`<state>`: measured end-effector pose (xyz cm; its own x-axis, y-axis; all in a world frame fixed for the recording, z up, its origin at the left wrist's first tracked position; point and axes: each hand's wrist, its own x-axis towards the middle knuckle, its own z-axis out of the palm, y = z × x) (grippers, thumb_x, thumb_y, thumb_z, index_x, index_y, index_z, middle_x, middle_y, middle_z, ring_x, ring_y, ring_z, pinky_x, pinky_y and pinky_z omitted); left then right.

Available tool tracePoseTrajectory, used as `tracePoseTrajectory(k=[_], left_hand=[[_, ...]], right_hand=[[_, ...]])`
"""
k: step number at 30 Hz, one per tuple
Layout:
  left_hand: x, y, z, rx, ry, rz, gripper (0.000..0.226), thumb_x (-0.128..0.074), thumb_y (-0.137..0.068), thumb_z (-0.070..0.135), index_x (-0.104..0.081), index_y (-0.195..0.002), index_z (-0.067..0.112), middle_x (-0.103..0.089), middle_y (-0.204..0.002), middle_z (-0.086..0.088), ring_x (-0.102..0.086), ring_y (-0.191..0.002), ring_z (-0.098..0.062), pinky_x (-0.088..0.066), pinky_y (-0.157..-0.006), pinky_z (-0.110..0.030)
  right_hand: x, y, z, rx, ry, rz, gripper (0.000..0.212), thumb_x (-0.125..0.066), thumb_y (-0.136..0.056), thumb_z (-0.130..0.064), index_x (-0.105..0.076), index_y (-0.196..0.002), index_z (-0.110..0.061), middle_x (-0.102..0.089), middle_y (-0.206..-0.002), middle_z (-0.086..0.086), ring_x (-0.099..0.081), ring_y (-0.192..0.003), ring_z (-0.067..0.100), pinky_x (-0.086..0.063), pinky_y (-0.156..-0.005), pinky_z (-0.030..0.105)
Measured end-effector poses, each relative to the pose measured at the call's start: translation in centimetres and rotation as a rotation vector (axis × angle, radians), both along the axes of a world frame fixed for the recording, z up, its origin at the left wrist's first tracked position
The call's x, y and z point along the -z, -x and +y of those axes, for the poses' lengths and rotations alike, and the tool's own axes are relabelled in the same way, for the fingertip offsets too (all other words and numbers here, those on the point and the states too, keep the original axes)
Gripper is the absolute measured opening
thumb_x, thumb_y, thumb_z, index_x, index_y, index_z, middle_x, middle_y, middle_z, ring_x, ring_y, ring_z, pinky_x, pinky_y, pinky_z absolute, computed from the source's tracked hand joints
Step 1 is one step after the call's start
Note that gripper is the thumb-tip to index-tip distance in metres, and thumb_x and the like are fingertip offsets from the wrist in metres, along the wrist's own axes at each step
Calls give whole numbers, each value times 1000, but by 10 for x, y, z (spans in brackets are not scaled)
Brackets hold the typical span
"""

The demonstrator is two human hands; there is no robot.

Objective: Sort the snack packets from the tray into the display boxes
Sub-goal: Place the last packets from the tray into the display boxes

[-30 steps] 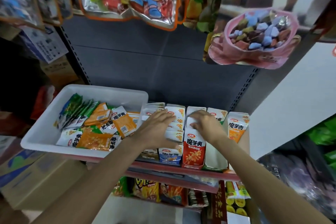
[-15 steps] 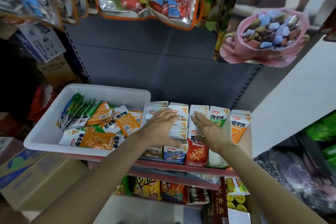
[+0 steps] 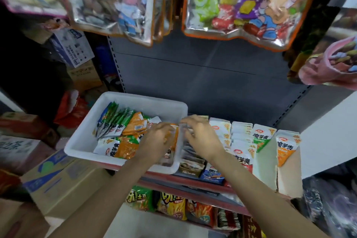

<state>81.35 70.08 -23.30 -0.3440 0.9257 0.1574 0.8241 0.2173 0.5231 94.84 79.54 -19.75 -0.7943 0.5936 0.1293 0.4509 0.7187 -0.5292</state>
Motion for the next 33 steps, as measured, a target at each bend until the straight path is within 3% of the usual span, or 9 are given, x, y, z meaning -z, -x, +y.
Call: tracePoseTrajectory(k=[4, 7, 11, 14, 17, 20, 26, 33], left_hand=[[13, 53, -28, -166, 128, 14, 25, -55, -90, 14, -64, -114, 15, -58, -122, -5, -51, -114, -26, -49, -85, -37], [26, 94, -46, -232, 226, 0, 26, -55, -89, 15, -62, -114, 14, -56, -120, -5, -55, -110, -27, -49, -86, -36], [36, 138, -61, -330, 347, 125, 48, -58, -89, 24, -44, -133, 9, -36, -141, -11, -36, -129, -28, -36, -103, -37], [39, 163, -68, -424, 353, 106, 57, -54, -91, 17, -28, -141, 4, -22, -148, -17, -26, -134, -34, -32, -105, -40], [45, 177, -67, -435, 371, -12, 57, -48, -95, 11, -22, -145, 2, -33, -138, -22, -44, -119, -36, -40, -97, -40], [49, 187, -67, -432, 452, -33, 48, -45, -97, 9, -27, -141, 0, -43, -128, -21, -55, -104, -34, -46, -87, -38], [49, 197, -58, -448, 544, 187, 30, -43, -94, -5, -48, -123, -4, -47, -128, -18, -61, -106, -30, -48, -90, -35], [46, 208, -54, -430, 623, 241, 28, -48, -94, 0, -51, -122, 2, -52, -124, -16, -57, -112, -28, -47, -91, -32]], right_hand=[[21, 61, -19, -49, 66, -127, 35, -47, -95, -17, -52, -129, -11, -52, -129, 10, -51, -116, 27, -42, -94, 33], [42, 101, -30, -62, 98, -232, 39, -48, -92, -13, -48, -131, -9, -48, -135, 11, -45, -124, 27, -40, -100, 33], [59, 141, -43, -75, 169, -355, 60, -53, -91, -13, -28, -146, -15, -21, -155, 5, -24, -141, 23, -27, -113, 32], [70, 165, -49, -96, 198, -429, 70, -54, -92, -12, -15, -150, -19, -5, -159, 0, -9, -146, 18, -16, -114, 26], [79, 180, -52, -102, 205, -486, 72, -55, -93, -16, -11, -151, -22, -2, -159, -1, -9, -146, 19, -18, -116, 32], [89, 193, -56, -81, 208, -588, 72, -51, -96, -23, -5, -151, -23, 1, -160, 1, -6, -146, 21, -16, -118, 35], [99, 195, -59, -75, 202, -693, 66, -45, -99, -28, -7, -152, -23, 2, -160, 0, -14, -145, 24, -23, -115, 37], [104, 195, -58, -69, 217, -706, 66, -47, -98, -26, -8, -152, -24, 3, -159, -1, -18, -144, 25, -26, -114, 37]])
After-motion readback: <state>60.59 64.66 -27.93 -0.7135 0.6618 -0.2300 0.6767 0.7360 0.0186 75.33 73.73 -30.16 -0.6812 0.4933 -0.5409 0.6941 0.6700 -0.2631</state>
